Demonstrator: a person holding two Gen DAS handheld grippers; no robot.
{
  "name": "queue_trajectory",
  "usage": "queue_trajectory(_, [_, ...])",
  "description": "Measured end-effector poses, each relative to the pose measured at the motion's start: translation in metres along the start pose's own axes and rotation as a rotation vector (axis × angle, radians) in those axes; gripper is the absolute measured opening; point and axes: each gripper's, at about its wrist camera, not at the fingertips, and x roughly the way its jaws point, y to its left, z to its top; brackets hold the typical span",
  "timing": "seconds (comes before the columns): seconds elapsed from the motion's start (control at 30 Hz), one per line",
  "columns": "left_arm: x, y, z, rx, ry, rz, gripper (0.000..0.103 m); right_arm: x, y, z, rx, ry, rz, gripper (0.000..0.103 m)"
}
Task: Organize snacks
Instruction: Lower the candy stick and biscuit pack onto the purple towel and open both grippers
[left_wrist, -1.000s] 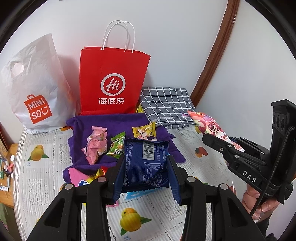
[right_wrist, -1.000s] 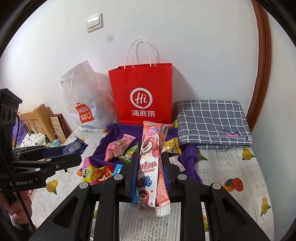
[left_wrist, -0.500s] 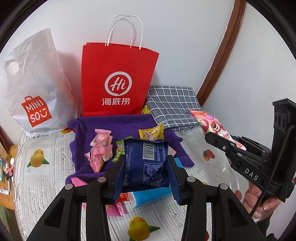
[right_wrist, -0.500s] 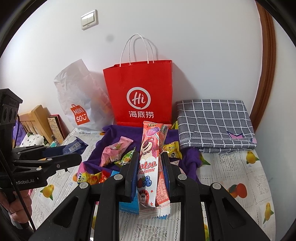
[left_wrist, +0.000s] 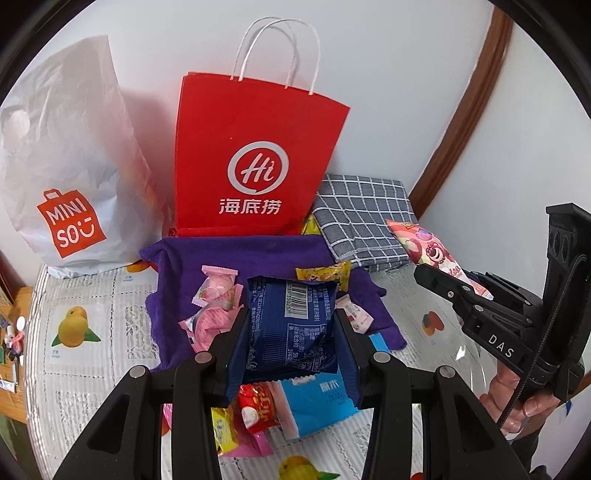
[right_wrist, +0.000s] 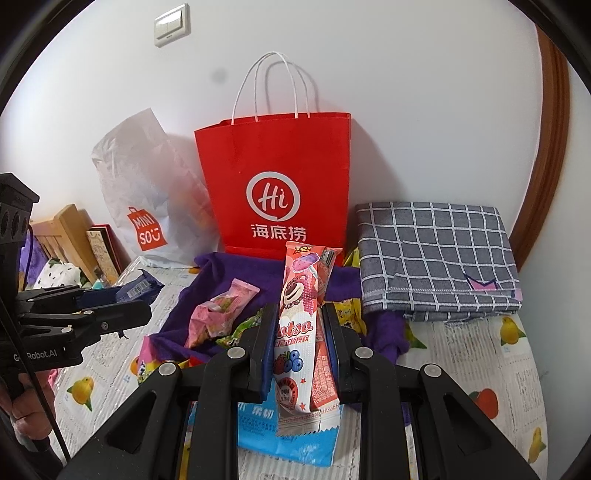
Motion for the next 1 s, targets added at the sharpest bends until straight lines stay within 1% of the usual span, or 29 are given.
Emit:
queue_trajectory(0.27, [0.029,0.022,0.009,-0.055,0.032,-0.012,0.041,0.033,-0.006,0.004,-0.006,0.040,-0.002,0.023])
queue_trajectory(0.43, [0.050,0.027,0.016,-0.058,0.043,-0.017,0.041,0.055,-0.013,0.004,-0.002,0.075,0.005,0.023])
queue_trajectory(0.57, [0.070,0.029,0.020,-0.071,0.073,-0.029,0.041,0.075,-0.016,0.003,-0.002,0.111,0.000,0.023])
queue_trajectory(0.67, [0.086,0.029,0.022,-0.060,0.088,-0.014,0.041,0.090,-0.017,0.001,-0.021,0.139,-0.007,0.023])
queue_trajectory(0.73, [0.098,0.032,0.022,-0.068,0.108,-0.006,0.041,0.101,-0.017,-0.001,-0.028,0.160,-0.012,0.024])
queue_trajectory(0.83, [0.114,0.035,0.019,-0.086,0.143,-0.018,0.041,0.114,-0.017,-0.006,-0.037,0.193,-0.012,0.024])
queue_trajectory(1.0, [0.127,0.040,0.016,-0.101,0.171,-0.007,0.041,0.133,-0.019,-0.015,-0.046,0.239,-0.008,0.024])
